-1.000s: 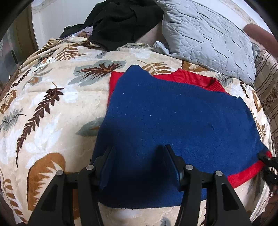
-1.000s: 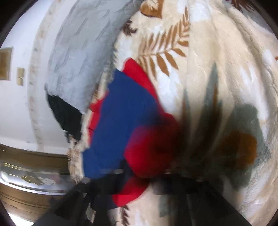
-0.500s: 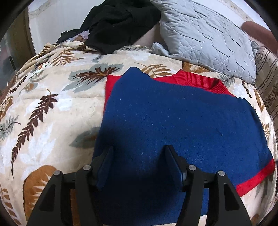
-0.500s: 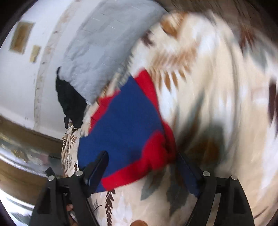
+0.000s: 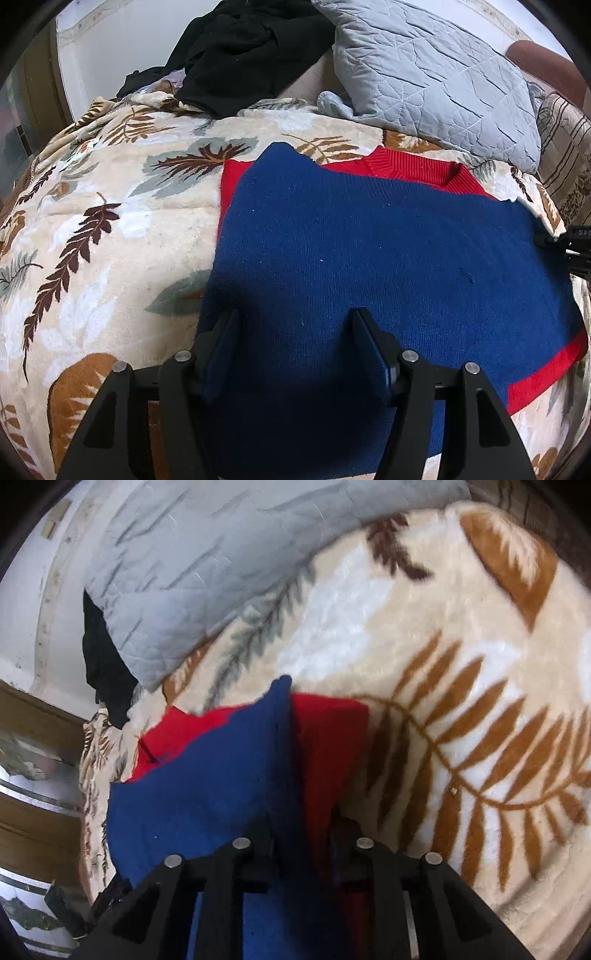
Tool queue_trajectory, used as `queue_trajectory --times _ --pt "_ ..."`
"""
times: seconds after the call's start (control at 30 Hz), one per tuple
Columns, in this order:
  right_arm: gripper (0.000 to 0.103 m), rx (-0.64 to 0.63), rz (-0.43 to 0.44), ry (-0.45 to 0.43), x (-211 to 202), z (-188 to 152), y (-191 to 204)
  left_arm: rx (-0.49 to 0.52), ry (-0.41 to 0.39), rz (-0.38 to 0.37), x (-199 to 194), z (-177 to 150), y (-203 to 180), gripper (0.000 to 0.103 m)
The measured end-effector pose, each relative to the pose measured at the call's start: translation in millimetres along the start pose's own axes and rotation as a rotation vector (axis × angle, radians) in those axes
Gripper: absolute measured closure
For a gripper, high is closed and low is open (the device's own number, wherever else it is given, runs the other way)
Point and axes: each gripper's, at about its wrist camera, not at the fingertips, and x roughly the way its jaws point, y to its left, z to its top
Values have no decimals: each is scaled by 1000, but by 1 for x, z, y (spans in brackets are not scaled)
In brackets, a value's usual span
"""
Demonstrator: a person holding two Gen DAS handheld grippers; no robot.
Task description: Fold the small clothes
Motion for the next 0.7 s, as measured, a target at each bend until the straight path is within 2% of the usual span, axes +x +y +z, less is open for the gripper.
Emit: queue_trajectory --times 0.03,0.07,0.1,0.13,0.27,0.3,0.33,0.37,0.43,0.57,0.7 --pt "84 31 -32 -12 3 -1 -10 0 1 1 0 0 0 39" --pt "84 84 -13 9 10 -4 -21 1 3 4 1 0 -1 39" --pt "83 145 43 -3 10 -7 -31 1 3 5 0 1 -1 38" --pt "83 136 57 -18 6 -8 -29 3 7 4 0 1 -1 38" --pt "74 88 9 -32 -11 -14 -15 0 14 3 1 2 0 38" --pt "62 101 9 -42 -15 -16 -16 2 15 7 1 2 -1 38" --pt "34 118 14 -59 -25 -22 -18 6 16 11 0 2 -2 38" --pt "25 117 23 -79 -33 -28 -19 7 17 12 0 2 -2 38" --pt "22 98 34 -106 -50 -38 -16 7 21 10 1 3 -1 38" --pt "22 85 86 -96 -65 -67 -7 9 25 6 1 3 -1 38" --pt "22 139 157 -112 -85 -107 -13 11 25 7 2 3 -2 38"
